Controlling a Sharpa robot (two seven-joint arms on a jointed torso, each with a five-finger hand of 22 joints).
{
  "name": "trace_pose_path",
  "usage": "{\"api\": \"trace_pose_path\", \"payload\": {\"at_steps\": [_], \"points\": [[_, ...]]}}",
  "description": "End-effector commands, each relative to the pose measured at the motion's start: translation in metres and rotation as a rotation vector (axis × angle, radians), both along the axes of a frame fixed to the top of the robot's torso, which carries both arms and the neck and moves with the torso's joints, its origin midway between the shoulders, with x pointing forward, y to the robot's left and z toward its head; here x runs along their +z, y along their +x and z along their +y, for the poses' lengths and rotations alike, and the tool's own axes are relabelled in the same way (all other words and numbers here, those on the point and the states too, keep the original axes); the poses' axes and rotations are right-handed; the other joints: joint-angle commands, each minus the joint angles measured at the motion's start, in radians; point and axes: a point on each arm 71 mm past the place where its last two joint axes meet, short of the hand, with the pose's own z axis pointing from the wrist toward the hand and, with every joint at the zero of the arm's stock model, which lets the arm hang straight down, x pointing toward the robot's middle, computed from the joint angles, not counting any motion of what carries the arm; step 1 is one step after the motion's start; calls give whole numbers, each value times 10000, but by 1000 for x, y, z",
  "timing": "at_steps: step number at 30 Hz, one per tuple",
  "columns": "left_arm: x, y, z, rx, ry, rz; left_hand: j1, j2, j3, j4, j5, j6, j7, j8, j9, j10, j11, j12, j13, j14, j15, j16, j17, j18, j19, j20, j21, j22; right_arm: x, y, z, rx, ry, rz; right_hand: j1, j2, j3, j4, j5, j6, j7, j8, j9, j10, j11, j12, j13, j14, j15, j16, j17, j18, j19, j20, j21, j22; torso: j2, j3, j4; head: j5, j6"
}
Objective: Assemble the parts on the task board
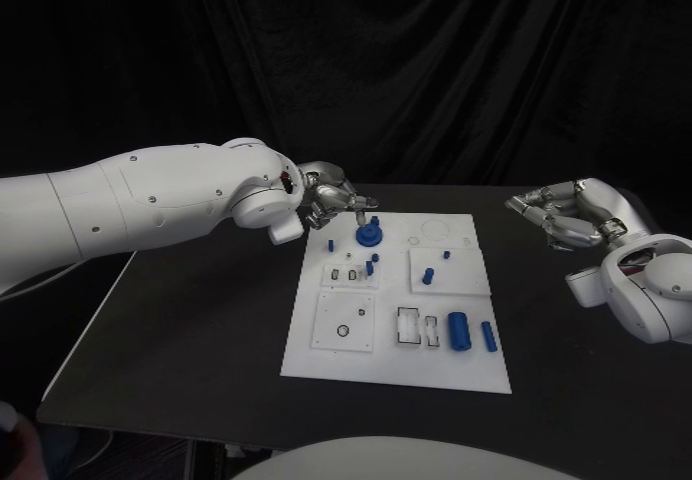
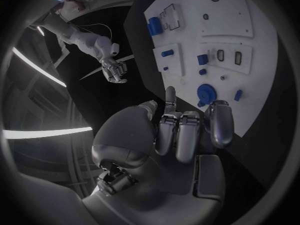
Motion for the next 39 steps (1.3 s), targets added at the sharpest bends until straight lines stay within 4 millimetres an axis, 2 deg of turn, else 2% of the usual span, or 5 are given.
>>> {"api": "trace_pose_path", "payload": {"at_steps": [1,8,21,32,39], "points": [[-7,1,5,-160,1666,471,-87,159,-206,-36,-224,-339,-49,522,1000,1051,-95,34,2628,1057,-88,-48,2627,-108,118,-30,32,111,-5,2,1,135,126,400,-60,-38,-95,-40,99,33,30,-42,-3,-55,-33,-23,749,339,38,-52,623,69,-83,-16,-75,1415,-49,154,-115,110,-45],[-11,-1,-6,-452,3228,285,150,29,-424,-121,-420,-252,-250,913,2242,1051,-265,34,2628,1057,-285,-48,2627,-213,715,-186,184,613,-7,4,3,235,20,521,18,-36,-125,-69,188,47,16,-43,1,-48,-50,-22,742,349,22,-62,609,74,-71,-32,-105,1402,-108,298,-183,191,-214],[-19,-5,-36,-709,4748,-19,231,-243,-559,-200,-705,336,-488,522,2856,1051,-548,34,2628,1057,-597,-48,2627,-340,1426,-492,335,1108,-8,5,3,411,-590,257,235,-55,-207,-143,477,37,7,-72,5,-31,-67,-19,731,393,-3,-26,628,76,-22,-66,-147,1384,-244,466,-353,318,-541],[-40,-11,-44,-737,4974,303,114,-300,-686,-264,-722,553,-377,-911,2650,1051,-482,34,2628,1057,-577,-48,2627,-291,1329,-503,163,877,-8,5,2,379,-855,77,331,-69,-243,-177,632,39,5,-81,9,-44,-73,-31,701,407,-11,-22,626,76,1,-77,-161,1379,-299,482,-358,205,-541],[-47,-10,-42,-711,5229,99,74,-304,-714,-282,-710,720,-364,-1178,2604,1051,-470,34,2628,1057,-564,-48,2627,-294,1360,-488,150,890,-8,5,1,339,-974,52,357,-79,-256,-186,674,35,6,-86,9,-55,-74,-39,684,411,-13,-18,628,76,7,-80,-166,1378,-304,477,-367,212,-541]]}}
